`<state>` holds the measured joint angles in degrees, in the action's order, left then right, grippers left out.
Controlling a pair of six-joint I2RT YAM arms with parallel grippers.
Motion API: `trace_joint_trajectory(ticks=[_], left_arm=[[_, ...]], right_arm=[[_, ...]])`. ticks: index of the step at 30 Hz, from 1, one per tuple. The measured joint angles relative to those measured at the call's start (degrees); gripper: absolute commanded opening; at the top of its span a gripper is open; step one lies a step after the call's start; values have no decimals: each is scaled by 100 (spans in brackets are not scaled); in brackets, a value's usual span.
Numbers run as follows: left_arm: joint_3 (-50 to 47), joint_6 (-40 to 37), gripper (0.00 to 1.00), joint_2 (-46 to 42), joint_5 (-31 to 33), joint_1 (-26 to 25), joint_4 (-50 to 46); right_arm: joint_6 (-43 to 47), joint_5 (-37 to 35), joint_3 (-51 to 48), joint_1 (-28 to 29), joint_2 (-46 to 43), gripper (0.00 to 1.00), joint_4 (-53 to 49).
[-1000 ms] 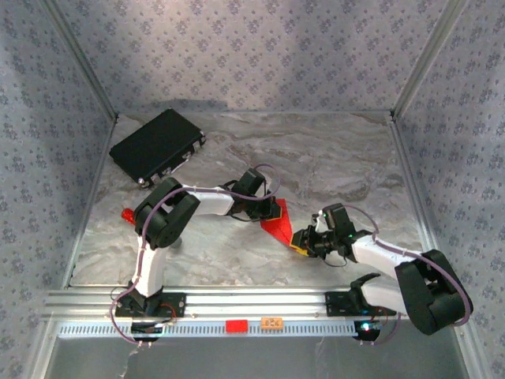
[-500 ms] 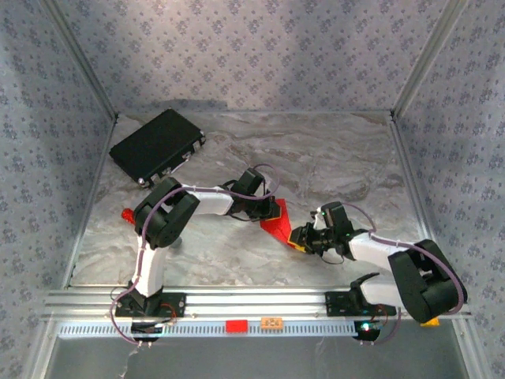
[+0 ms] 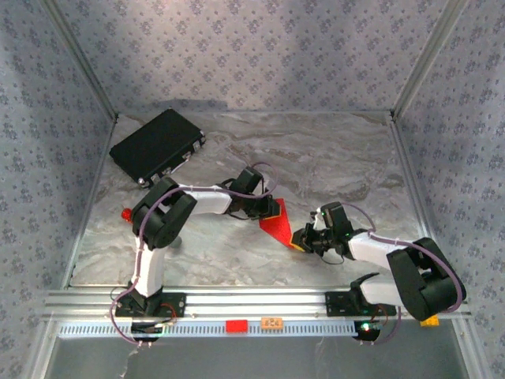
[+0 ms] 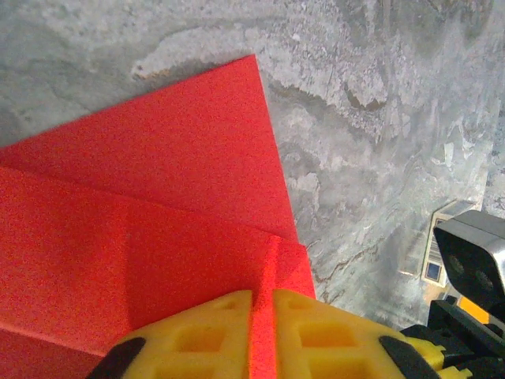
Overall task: Fold a paper plane with a square sheet of paper (pick it up from the middle)
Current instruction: Fourth fold the wing at the center of the table.
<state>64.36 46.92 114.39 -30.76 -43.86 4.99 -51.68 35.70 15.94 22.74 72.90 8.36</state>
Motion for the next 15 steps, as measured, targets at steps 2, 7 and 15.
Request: trace_joint_trajectory(ticks=[2, 7, 15], left_arm=[[-81, -33, 28, -181, 66, 15, -37], [-291, -155, 32, -872, 369, 2, -133], [-793, -363, 34, -1871, 1056, -2, -229]], right_arm=[[37, -9, 13, 0, -2, 8, -28], [184, -94, 39, 2, -192, 8, -210], [334, -507, 63, 57, -907, 8, -684]])
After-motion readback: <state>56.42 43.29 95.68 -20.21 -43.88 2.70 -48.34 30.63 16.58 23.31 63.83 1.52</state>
